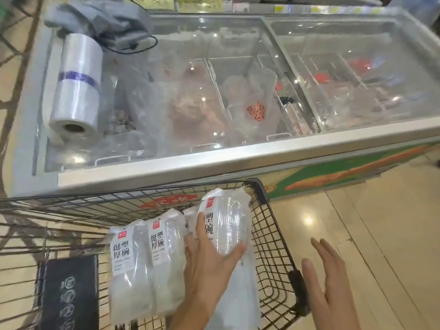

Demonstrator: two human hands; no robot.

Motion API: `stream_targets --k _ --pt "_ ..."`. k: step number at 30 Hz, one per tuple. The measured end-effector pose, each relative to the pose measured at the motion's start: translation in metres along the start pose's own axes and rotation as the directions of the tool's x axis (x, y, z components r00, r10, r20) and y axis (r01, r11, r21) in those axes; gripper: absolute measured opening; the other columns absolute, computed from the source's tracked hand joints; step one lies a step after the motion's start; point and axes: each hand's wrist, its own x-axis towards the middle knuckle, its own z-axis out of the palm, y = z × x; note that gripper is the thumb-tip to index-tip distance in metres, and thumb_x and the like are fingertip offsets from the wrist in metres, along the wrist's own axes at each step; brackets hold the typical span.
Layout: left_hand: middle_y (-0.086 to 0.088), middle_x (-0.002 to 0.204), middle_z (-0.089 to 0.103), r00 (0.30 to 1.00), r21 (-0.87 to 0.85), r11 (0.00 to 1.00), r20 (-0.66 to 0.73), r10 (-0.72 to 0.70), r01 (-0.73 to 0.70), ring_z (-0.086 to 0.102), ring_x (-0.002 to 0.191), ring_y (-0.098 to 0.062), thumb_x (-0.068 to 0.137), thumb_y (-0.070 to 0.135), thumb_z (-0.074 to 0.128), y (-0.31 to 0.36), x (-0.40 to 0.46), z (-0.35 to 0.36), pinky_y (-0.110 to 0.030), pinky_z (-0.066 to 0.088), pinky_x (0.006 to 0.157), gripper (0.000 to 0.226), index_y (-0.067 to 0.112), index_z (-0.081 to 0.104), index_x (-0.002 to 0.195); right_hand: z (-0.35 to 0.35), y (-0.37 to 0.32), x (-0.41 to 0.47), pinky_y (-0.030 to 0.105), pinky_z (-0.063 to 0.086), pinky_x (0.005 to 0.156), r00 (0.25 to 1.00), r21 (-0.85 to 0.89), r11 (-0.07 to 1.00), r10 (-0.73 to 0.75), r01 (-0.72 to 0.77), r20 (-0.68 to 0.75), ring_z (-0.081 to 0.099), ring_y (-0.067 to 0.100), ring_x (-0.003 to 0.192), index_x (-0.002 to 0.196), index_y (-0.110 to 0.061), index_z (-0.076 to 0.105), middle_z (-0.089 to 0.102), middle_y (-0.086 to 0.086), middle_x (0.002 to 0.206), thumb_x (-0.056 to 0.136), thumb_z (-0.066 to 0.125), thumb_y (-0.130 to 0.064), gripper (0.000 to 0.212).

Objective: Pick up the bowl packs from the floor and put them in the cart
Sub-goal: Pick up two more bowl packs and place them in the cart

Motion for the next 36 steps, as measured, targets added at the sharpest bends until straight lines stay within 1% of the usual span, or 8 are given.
stream_targets --k 7,9,12,19,24,29,33,36 --pt "-0.018 0.161 0.01 0.986 0.112 0.98 -0.002 -0.165 0.164 0.029 0.144 -0.04 0.075 0.071 0.073 0.034 0.039 0.097 -0.054 0.04 0.106 0.12 0.037 -0.008 0.158 -0.035 0.018 -0.021 0.036 0.027 0.111 0.982 0.122 0.992 -0.02 0.044 -0.185 0.039 0.001 0.131 0.133 -0.031 0.058 0.048 -0.001 0.151 0.086 0.036 -0.083 0.074" --pt "-0.017 0.159 0.012 0.983 0.121 0.976 -0.046 -0.178 0.183 0.03 0.141 -0.039 0.076 0.071 0.072 0.032 0.047 0.117 -0.056 0.039 0.107 0.122 0.034 -0.01 0.158 -0.035 0.026 -0.023 0.021 0.027 0.113 0.977 0.122 0.99 -0.038 0.065 -0.21 0.045 0.008 0.13 0.13 -0.019 0.062 0.053 0.015 0.146 0.091 0.034 -0.081 0.078" --pt "-0.021 0.153 0.019 0.963 0.16 0.954 -0.132 -0.235 0.254 0.033 0.135 -0.038 0.076 0.07 0.072 0.022 0.058 0.141 -0.056 0.041 0.102 0.123 0.03 -0.009 0.159 -0.031 0.036 -0.026 0.003 0.024 0.107 0.979 0.146 0.988 -0.009 0.039 -0.201 0.039 -0.016 0.131 0.125 -0.01 0.064 0.057 0.024 0.139 0.095 0.032 -0.079 0.082" --pt "-0.021 0.145 0.03 0.902 0.254 0.877 -0.257 -0.346 0.408 0.036 0.125 -0.036 0.067 0.079 0.072 0.004 0.089 0.182 -0.054 0.04 0.098 0.132 0.03 -0.008 0.159 -0.013 0.063 -0.032 0.011 0.032 0.107 0.973 0.178 0.983 -0.002 0.044 -0.232 0.042 -0.014 0.129 0.114 -0.011 0.07 0.058 0.023 0.136 0.095 0.037 -0.078 0.077" --pt "-0.02 0.159 0.011 0.916 0.248 0.89 -0.228 -0.33 0.382 0.024 0.14 -0.036 0.071 0.086 0.06 0.0 0.099 0.196 -0.056 0.03 0.108 0.131 0.026 -0.015 0.159 -0.007 0.068 -0.027 0.003 0.028 0.108 0.976 0.159 0.986 -0.022 0.057 -0.214 0.04 -0.023 0.126 0.109 -0.003 0.075 0.059 0.026 0.132 0.095 0.037 -0.077 0.084" --pt "-0.011 0.167 -0.023 0.98 0.243 0.963 -0.188 -0.067 0.112 -0.013 0.155 -0.034 0.089 0.078 0.042 -0.03 0.084 0.176 -0.065 0.001 0.121 0.101 0.036 -0.016 0.16 -0.003 0.066 -0.026 0.001 0.028 0.106 0.981 0.146 0.988 -0.02 0.049 -0.195 0.04 -0.025 0.124 0.11 -0.01 0.071 0.06 0.027 0.132 0.094 0.046 -0.067 0.064" --pt "-0.011 0.169 -0.02 0.931 0.612 0.769 -0.14 0.337 -0.186 -0.016 0.155 -0.034 0.104 0.06 0.021 -0.054 0.084 0.172 -0.069 0.006 0.119 0.071 0.03 -0.006 0.163 0.007 0.067 -0.019 0.022 0.037 0.105 0.987 0.132 0.988 -0.054 0.075 -0.154 0.047 -0.013 0.122 0.113 -0.011 0.073 0.06 0.018 0.136 0.091 0.047 -0.066 0.065" --pt "-0.011 0.169 -0.018 0.925 0.653 0.715 -0.06 0.376 -0.249 -0.015 0.155 -0.034 0.106 0.054 0.016 -0.054 0.092 0.18 -0.071 0.008 0.117 0.066 0.029 -0.006 0.163 0.016 0.064 -0.011 0.032 0.033 0.097 0.99 0.119 0.99 -0.066 0.081 -0.121 0.036 -0.027 0.126 0.12 -0.018 0.073 0.056 -0.001 0.139 0.083 0.048 -0.059 0.06"
